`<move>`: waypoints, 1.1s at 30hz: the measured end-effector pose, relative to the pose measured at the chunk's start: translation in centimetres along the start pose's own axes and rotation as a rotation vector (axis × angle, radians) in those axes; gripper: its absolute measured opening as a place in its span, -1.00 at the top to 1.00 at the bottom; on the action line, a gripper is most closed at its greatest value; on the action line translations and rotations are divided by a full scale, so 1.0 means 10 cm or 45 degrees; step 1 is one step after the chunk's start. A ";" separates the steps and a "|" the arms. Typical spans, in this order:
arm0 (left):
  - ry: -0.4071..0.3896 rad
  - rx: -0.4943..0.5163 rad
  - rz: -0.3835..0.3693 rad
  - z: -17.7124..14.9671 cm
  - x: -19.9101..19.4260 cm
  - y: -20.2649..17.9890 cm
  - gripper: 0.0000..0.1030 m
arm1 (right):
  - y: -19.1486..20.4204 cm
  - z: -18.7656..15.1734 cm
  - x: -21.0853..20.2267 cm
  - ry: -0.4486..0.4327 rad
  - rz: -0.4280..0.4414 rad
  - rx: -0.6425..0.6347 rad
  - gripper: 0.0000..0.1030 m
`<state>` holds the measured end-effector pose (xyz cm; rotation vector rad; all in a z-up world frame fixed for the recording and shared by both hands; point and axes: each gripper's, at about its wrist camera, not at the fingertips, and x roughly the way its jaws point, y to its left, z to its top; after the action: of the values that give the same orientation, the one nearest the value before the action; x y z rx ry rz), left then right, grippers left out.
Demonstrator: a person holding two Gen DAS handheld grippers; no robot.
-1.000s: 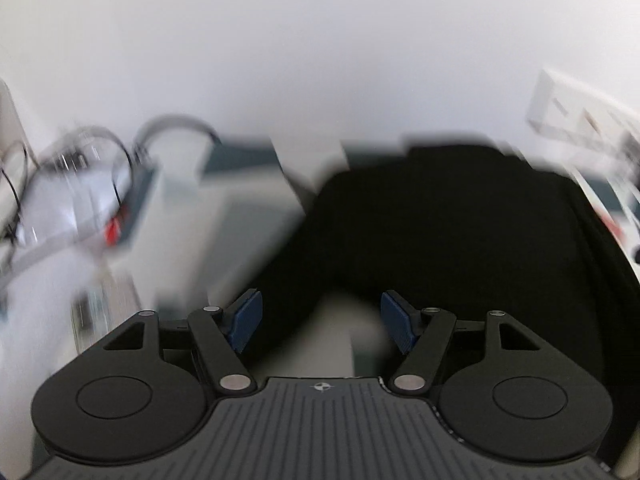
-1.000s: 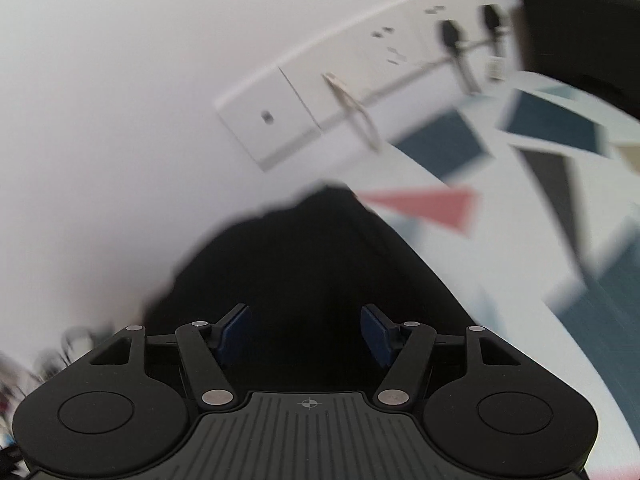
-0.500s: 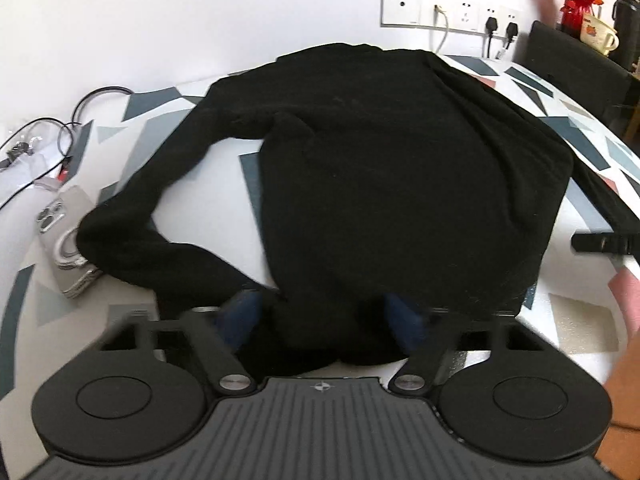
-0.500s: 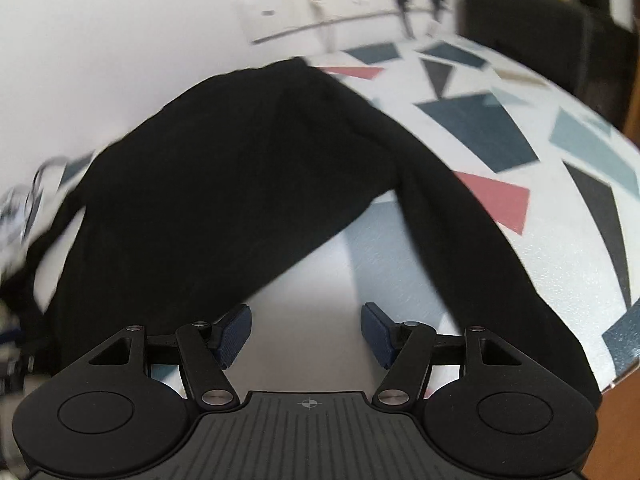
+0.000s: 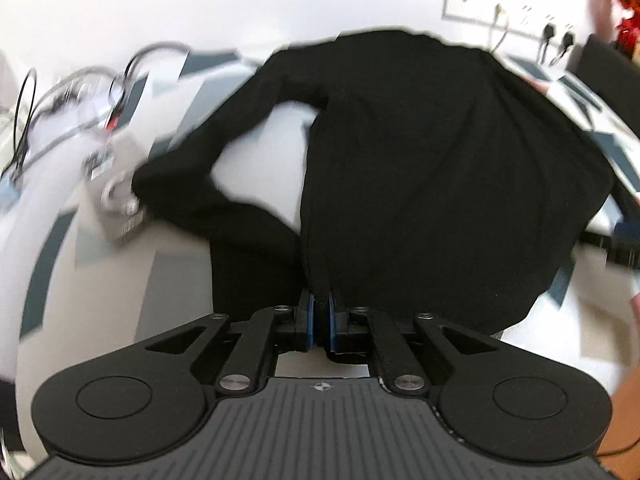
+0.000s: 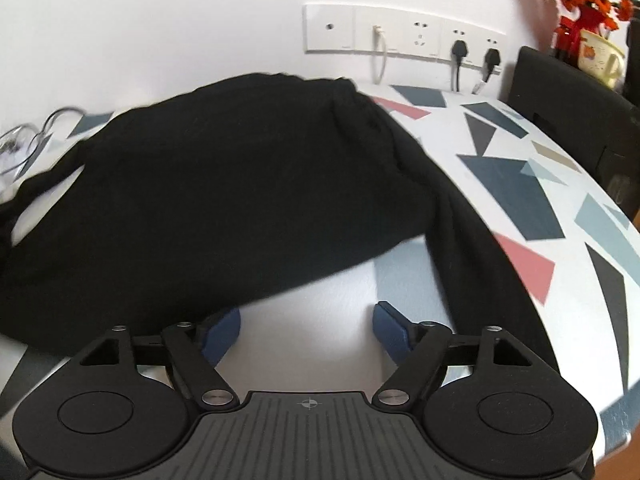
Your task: Fold clothes
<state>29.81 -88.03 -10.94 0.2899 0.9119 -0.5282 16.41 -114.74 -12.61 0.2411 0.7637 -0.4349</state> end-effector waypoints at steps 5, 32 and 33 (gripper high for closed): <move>0.007 0.036 0.035 0.02 -0.02 -0.12 0.86 | -0.14 0.16 0.16 -0.042 0.022 0.035 0.39; 0.012 0.055 0.075 0.10 0.07 -0.20 0.85 | 0.02 0.53 0.31 0.056 0.446 -0.221 0.49; 0.016 0.065 0.075 0.10 0.08 -0.21 0.85 | -0.02 0.45 0.31 0.058 0.409 -0.223 0.56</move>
<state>29.76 -90.47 -10.98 0.3656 0.8999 -0.4964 21.06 -117.44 -11.63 0.2053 0.7869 -0.0578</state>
